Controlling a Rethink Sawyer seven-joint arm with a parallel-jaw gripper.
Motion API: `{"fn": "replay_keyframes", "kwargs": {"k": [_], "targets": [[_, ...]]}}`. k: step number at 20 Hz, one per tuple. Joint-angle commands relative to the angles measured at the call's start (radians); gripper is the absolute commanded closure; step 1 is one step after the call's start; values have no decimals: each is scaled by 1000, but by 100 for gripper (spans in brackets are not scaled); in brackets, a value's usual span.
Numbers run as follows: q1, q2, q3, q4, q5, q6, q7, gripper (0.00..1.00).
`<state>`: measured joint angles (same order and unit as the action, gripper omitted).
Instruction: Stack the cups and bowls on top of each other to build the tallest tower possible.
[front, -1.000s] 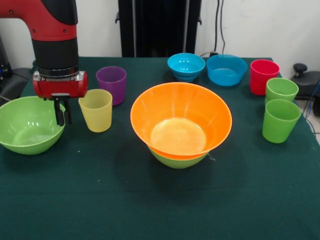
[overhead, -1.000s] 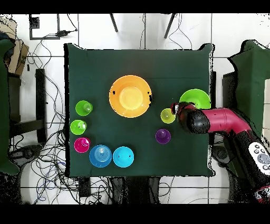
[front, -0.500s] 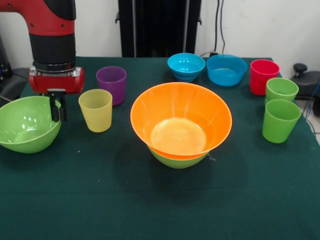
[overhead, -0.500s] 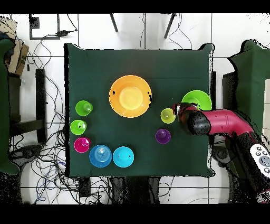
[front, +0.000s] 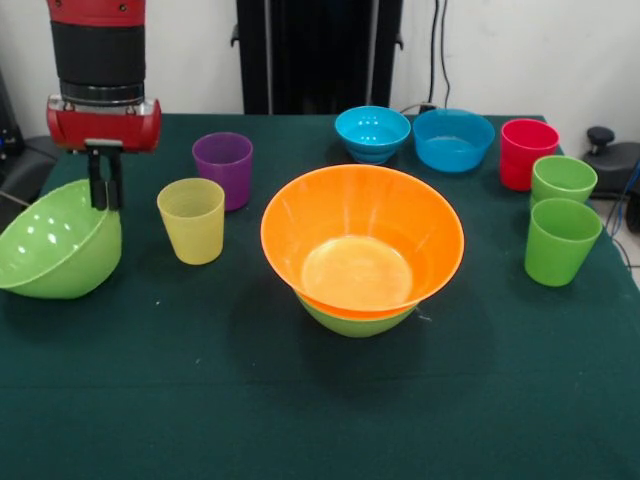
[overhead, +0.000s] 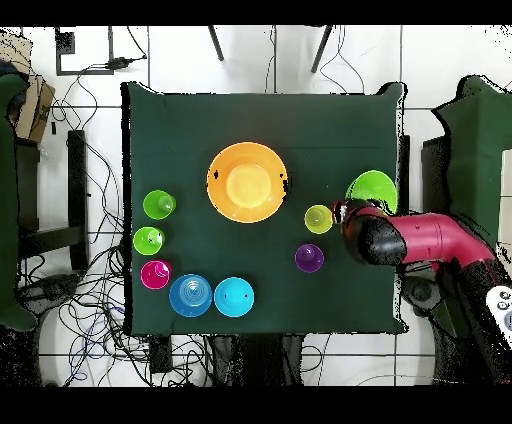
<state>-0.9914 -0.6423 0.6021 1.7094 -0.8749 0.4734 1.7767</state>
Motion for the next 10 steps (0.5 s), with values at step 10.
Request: {"fn": "replay_keyframes", "kwargs": {"k": [10], "targets": [[10, -216, -17, 154, 95, 95, -71, 100]]}}
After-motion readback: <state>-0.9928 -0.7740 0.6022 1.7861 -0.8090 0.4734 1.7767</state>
